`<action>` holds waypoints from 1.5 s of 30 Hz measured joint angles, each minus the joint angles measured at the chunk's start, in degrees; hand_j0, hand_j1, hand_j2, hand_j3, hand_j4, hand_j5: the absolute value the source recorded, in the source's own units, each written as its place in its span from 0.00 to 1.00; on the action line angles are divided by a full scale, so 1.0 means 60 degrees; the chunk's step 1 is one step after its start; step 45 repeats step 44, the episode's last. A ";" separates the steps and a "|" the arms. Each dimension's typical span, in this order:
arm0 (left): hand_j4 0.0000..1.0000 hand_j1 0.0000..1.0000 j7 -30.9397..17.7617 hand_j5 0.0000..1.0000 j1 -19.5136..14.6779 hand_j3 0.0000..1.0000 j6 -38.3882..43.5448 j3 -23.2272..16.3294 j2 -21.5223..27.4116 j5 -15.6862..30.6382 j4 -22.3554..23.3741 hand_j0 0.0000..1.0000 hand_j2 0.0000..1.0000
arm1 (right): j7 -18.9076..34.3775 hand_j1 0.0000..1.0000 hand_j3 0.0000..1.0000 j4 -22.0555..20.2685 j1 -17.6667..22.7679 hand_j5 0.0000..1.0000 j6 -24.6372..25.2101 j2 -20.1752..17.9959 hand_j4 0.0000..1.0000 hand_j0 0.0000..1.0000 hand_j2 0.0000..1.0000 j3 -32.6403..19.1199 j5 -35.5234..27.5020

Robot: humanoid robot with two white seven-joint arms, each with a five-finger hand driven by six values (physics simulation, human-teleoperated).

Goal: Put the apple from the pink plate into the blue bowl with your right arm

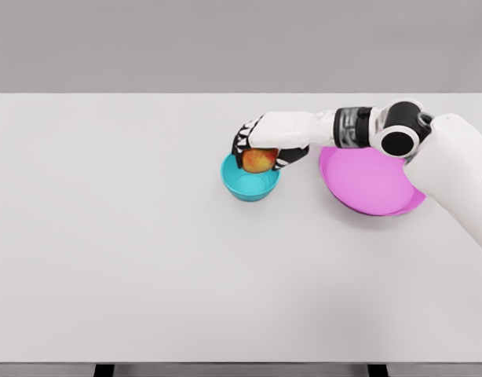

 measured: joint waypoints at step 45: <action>1.00 1.00 0.0000 1.00 0.0000 1.00 0.0000 0.0000 0.0000 0.0000 0.0000 1.00 1.00 | 0.0033 1.00 1.00 -0.0584 0.4468 1.00 0.0002 -0.2799 1.00 1.00 1.00 -0.6778 -0.0520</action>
